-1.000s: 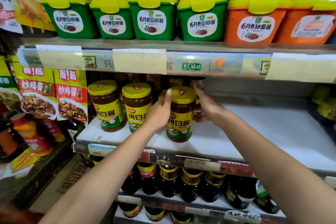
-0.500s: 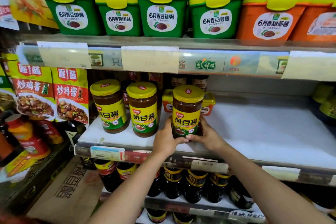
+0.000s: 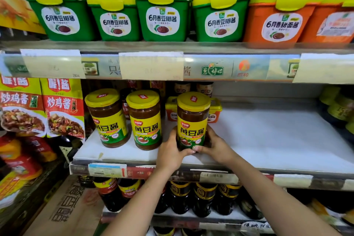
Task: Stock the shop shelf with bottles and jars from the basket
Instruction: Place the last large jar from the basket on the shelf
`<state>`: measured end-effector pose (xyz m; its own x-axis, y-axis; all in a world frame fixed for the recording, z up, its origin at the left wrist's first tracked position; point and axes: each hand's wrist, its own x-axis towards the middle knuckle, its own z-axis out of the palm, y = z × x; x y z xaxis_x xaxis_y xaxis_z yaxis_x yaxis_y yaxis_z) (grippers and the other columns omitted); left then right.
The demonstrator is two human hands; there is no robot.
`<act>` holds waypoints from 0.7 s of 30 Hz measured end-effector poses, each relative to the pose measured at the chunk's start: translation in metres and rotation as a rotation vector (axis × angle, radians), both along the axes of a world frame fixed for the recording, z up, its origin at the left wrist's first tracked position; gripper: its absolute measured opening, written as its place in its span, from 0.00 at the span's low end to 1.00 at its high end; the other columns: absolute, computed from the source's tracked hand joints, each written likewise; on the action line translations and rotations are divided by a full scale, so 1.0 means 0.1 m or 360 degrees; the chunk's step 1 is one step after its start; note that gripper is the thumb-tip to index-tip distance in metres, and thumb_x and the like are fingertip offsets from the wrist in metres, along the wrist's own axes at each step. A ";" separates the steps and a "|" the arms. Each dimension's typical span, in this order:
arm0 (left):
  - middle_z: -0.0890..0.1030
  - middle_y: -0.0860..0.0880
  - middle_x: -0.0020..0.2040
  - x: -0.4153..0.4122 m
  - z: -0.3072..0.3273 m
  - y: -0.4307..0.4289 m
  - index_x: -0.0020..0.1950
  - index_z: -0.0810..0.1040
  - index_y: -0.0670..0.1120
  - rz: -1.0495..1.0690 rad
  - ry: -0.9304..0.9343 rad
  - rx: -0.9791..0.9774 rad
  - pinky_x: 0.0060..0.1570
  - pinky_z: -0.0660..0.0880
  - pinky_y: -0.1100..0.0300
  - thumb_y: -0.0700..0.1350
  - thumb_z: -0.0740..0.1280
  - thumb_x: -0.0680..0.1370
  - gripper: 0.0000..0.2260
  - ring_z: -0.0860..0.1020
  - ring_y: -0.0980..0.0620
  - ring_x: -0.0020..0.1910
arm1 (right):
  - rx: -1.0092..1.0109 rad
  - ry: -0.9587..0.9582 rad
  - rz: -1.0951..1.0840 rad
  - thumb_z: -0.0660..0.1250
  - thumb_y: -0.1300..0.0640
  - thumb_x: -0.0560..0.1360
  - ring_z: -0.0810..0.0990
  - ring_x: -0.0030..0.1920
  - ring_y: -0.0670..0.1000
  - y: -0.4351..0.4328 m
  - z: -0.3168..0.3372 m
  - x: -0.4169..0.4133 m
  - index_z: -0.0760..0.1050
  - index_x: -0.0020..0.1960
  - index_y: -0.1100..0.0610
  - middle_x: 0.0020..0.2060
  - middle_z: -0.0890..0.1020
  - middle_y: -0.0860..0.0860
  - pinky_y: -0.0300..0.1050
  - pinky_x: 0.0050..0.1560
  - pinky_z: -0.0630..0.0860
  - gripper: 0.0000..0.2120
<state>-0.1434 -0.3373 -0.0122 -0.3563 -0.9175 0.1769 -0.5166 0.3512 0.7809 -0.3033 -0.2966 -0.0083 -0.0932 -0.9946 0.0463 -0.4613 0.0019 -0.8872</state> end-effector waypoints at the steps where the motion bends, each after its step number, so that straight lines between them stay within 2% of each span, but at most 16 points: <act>1: 0.77 0.46 0.64 0.00 0.01 0.01 0.70 0.61 0.48 0.0000 -0.0012 0.0000 0.58 0.73 0.54 0.49 0.75 0.67 0.36 0.75 0.43 0.62 | -0.0008 -0.0007 -0.0008 0.72 0.58 0.69 0.71 0.63 0.46 0.00 0.00 0.00 0.50 0.74 0.51 0.62 0.72 0.47 0.39 0.64 0.68 0.42; 4: 0.77 0.46 0.63 0.01 0.01 0.03 0.69 0.63 0.48 0.0015 -0.0071 0.0014 0.58 0.73 0.54 0.51 0.73 0.68 0.34 0.75 0.44 0.62 | -0.0023 -0.0023 -0.0021 0.73 0.58 0.68 0.71 0.65 0.49 0.02 0.01 0.01 0.51 0.74 0.51 0.65 0.73 0.51 0.46 0.67 0.68 0.42; 8: 0.77 0.45 0.63 0.01 -0.01 0.13 0.69 0.61 0.47 0.0057 -0.0205 -0.0038 0.57 0.74 0.53 0.56 0.70 0.69 0.33 0.75 0.44 0.61 | -0.0089 -0.0036 -0.0164 0.71 0.56 0.70 0.72 0.66 0.52 0.20 0.03 0.03 0.55 0.74 0.52 0.66 0.72 0.54 0.46 0.67 0.69 0.38; 11: 0.71 0.43 0.67 -0.07 0.08 0.31 0.71 0.58 0.45 0.0261 -0.0190 -0.0322 0.63 0.70 0.50 0.55 0.67 0.72 0.32 0.70 0.44 0.65 | -0.0264 0.0001 -0.0363 0.68 0.54 0.73 0.73 0.63 0.49 0.45 0.09 -0.03 0.63 0.70 0.54 0.63 0.76 0.54 0.40 0.62 0.69 0.28; 13: 0.70 0.41 0.64 -0.16 0.19 0.47 0.68 0.63 0.41 0.0441 -0.0134 -0.0614 0.63 0.67 0.50 0.52 0.67 0.73 0.28 0.68 0.43 0.64 | -0.0331 -0.0063 -0.0410 0.68 0.56 0.72 0.77 0.60 0.49 0.63 0.15 -0.11 0.70 0.65 0.54 0.58 0.79 0.54 0.38 0.59 0.73 0.22; 15: 0.69 0.38 0.61 -0.29 0.28 0.69 0.64 0.66 0.39 0.0539 -0.0028 -0.0743 0.61 0.67 0.47 0.49 0.68 0.72 0.25 0.67 0.40 0.62 | -0.0360 -0.0133 -0.0480 0.69 0.58 0.72 0.80 0.55 0.49 0.88 0.16 -0.25 0.73 0.60 0.54 0.52 0.81 0.54 0.35 0.54 0.76 0.17; 18: 0.69 0.37 0.59 -0.50 0.22 0.99 0.60 0.68 0.39 0.0429 0.0103 -0.0724 0.59 0.67 0.45 0.52 0.62 0.71 0.23 0.68 0.39 0.60 | -0.0417 -0.0172 -0.0604 0.70 0.58 0.72 0.81 0.50 0.48 1.34 0.16 -0.53 0.75 0.55 0.51 0.46 0.83 0.52 0.38 0.52 0.76 0.12; 21: 0.71 0.38 0.56 -0.87 0.05 1.38 0.56 0.71 0.40 0.0104 0.0143 -0.0732 0.59 0.64 0.53 0.52 0.59 0.70 0.20 0.66 0.45 0.58 | -0.0414 -0.0151 -0.0800 0.69 0.59 0.72 0.81 0.45 0.42 1.99 0.05 -0.95 0.75 0.52 0.51 0.44 0.83 0.51 0.35 0.50 0.76 0.10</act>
<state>-0.2305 -0.1992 -0.0070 -0.2653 -0.7567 0.5976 -0.4866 0.6401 0.5945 -0.3985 -0.0975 -0.0029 -0.5673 -0.7841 0.2518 -0.3783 -0.0235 -0.9254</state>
